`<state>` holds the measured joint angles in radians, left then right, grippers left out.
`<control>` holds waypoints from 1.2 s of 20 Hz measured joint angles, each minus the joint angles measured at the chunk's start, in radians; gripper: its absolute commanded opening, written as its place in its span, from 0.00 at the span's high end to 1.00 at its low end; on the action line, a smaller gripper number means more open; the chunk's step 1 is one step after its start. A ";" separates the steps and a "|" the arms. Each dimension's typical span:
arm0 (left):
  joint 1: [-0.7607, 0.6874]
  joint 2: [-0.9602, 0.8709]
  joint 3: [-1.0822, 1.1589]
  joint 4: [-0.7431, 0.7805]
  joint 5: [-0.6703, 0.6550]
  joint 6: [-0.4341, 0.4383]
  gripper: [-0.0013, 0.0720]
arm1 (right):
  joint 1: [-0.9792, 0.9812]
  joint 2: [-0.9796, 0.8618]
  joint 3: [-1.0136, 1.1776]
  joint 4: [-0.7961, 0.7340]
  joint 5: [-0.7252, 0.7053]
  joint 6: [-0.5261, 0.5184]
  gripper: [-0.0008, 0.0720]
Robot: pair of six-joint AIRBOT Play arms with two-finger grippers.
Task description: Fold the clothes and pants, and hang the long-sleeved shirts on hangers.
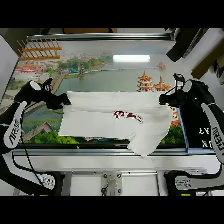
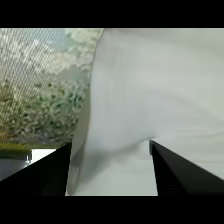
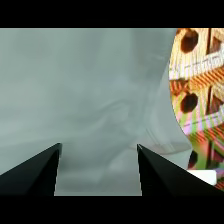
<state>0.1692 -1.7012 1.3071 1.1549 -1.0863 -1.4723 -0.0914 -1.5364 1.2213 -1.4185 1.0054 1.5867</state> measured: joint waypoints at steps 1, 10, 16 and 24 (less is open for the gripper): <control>0.006 0.024 -0.001 -0.001 0.002 0.000 0.30 | -0.002 0.022 -0.001 0.000 0.003 0.000 0.30; 0.105 0.399 -0.350 0.005 -0.004 -0.023 0.30 | -0.045 0.396 -0.035 -0.004 0.119 0.000 0.30; 0.120 0.580 -0.686 0.005 0.065 -0.073 0.30 | -0.048 0.524 -0.086 0.038 0.137 -0.001 0.30; 0.102 0.591 -0.816 -0.033 0.148 -0.145 0.30 | -0.048 0.547 -0.097 0.095 0.138 -0.001 0.30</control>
<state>0.2714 -1.1103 0.4908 1.1221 -0.9379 -1.6176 -0.1394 -0.9890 1.1240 -1.3231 1.1435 1.5856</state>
